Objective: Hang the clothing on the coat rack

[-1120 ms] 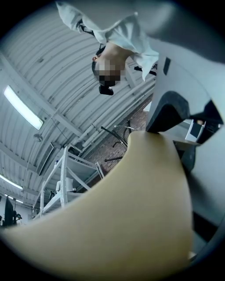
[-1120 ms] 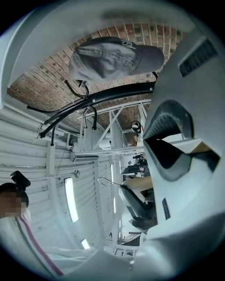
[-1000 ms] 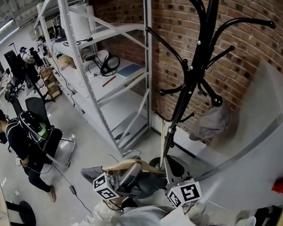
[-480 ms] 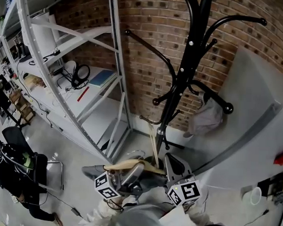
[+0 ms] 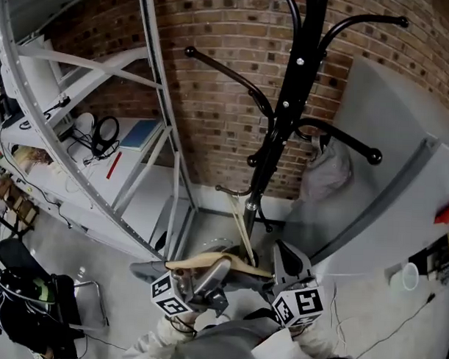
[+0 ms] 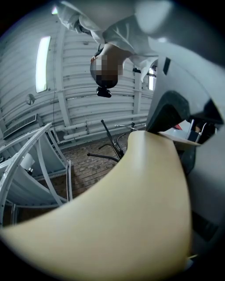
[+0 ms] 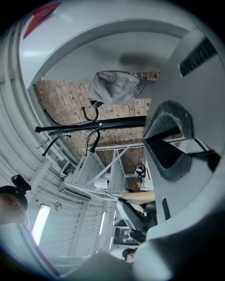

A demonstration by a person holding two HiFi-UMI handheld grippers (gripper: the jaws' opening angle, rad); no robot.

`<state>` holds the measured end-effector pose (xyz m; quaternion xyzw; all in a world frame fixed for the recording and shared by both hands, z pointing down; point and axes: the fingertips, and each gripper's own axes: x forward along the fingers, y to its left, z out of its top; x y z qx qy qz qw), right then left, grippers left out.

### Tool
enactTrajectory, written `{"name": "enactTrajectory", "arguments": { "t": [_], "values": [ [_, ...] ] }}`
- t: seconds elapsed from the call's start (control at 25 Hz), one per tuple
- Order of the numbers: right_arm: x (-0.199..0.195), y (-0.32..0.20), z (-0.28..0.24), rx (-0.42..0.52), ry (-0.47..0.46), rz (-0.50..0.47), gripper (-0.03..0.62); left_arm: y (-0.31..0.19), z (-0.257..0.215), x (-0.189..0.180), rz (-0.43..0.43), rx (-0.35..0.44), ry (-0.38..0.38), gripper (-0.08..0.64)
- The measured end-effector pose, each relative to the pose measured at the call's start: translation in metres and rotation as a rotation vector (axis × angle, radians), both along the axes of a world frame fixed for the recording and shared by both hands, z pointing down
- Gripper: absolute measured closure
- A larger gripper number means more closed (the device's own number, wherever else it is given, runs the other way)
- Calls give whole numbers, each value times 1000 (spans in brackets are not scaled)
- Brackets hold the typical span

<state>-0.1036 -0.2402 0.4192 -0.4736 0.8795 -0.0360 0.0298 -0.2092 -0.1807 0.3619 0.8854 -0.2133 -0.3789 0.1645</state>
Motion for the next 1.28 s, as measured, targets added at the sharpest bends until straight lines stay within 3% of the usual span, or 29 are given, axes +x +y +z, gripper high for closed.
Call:
{"name": "enactTrajectory", "arguments": {
  "t": [0.4,1.28],
  "values": [
    [14,11,1,-5,25,84,568,-10,-5,6,83,16,18,461],
    [63,-15,-30,73,-8,149,568,-59,-33,35,108,39,7,462]
  ]
}}
